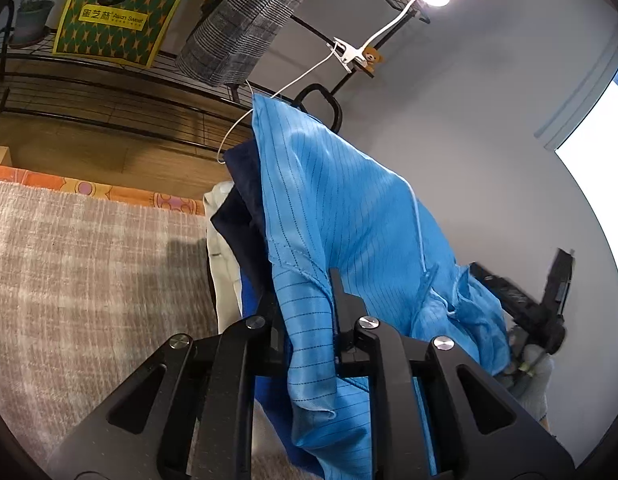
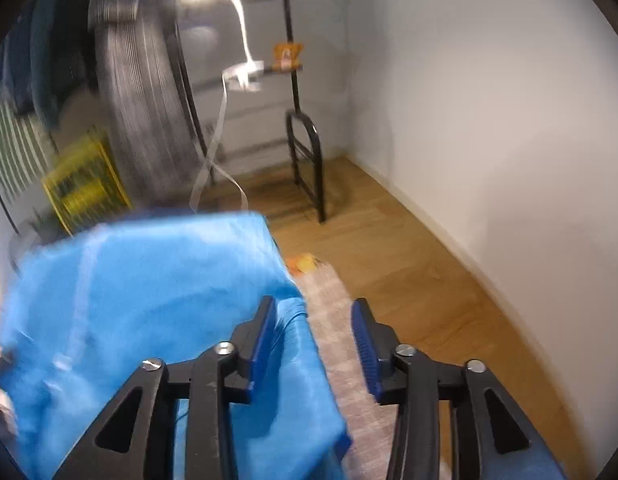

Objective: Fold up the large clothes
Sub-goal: 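Lift the folded coat with both grippers and carry it toward the dark clothes stack, then lower the coat onto the dark clothes stack and open both grippers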

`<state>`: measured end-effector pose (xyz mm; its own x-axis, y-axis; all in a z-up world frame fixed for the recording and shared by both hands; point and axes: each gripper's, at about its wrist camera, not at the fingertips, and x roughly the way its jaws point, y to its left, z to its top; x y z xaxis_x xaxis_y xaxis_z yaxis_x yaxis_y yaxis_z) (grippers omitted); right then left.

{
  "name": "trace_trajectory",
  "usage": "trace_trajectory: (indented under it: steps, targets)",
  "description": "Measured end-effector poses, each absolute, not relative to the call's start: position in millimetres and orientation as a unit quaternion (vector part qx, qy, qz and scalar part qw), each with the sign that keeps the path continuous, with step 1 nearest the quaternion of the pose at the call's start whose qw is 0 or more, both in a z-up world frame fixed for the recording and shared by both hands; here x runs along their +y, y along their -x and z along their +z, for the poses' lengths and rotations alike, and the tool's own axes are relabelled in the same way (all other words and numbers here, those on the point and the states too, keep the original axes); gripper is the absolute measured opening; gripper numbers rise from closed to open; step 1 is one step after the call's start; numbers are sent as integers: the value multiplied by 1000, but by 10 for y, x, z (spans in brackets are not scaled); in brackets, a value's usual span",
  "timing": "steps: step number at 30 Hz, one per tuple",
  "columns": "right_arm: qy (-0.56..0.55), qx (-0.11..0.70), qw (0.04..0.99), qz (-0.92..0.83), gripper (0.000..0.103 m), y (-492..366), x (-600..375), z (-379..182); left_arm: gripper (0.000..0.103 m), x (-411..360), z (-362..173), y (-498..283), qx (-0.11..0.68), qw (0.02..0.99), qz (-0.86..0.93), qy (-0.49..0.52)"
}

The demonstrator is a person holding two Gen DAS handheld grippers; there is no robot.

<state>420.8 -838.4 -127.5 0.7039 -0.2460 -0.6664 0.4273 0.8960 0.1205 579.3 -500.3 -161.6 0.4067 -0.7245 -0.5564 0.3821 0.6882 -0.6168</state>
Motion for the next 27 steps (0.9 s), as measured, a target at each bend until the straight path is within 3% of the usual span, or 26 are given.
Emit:
trace_trajectory:
  steps: [2, 5, 9, 10, 11, 12, 15, 26, 27]
  targets:
    - [-191, 310, 919, -155, 69, -3955, -8435, -1178, 12, -4998, -1596, -5783, 426, 813, -341, 204]
    - [-260, 296, 912, -113, 72, -3496, -8421, -1170, 12, -5009, -1582, -5760, 427, 813, -339, 205]
    - [-285, 336, 892, -99, 73, -3216, -8306, -1316, 12, -5033, -1588, -5726, 428, 813, -337, 207]
    - [-288, 346, 888, -91, 70, -3211, -8277, -1360, 12, -5035, -1586, -5709, 429, 812, -338, 208]
    - [-288, 352, 887, -74, 49, -3239, -8242, -1400, 12, -5031, -1585, -5693, 429, 811, -338, 208]
    - [-277, 361, 888, -67, 19, -3297, -8212, -1434, 12, -5031, -1587, -5665, 430, 810, -341, 207]
    - [-234, 373, 893, -94, 9, -3454, -8225, -1540, 12, -5053, -1622, -5611, 436, 808, -343, 199]
    - [-254, 373, 889, -73, 2, -3440, -8127, -1528, 15, -5065, -1482, -5787, 443, 820, -313, 184]
    - [-257, 373, 888, -75, 3, -3443, -8125, -1537, 21, -5069, -1453, -5766, 447, 822, -308, 171]
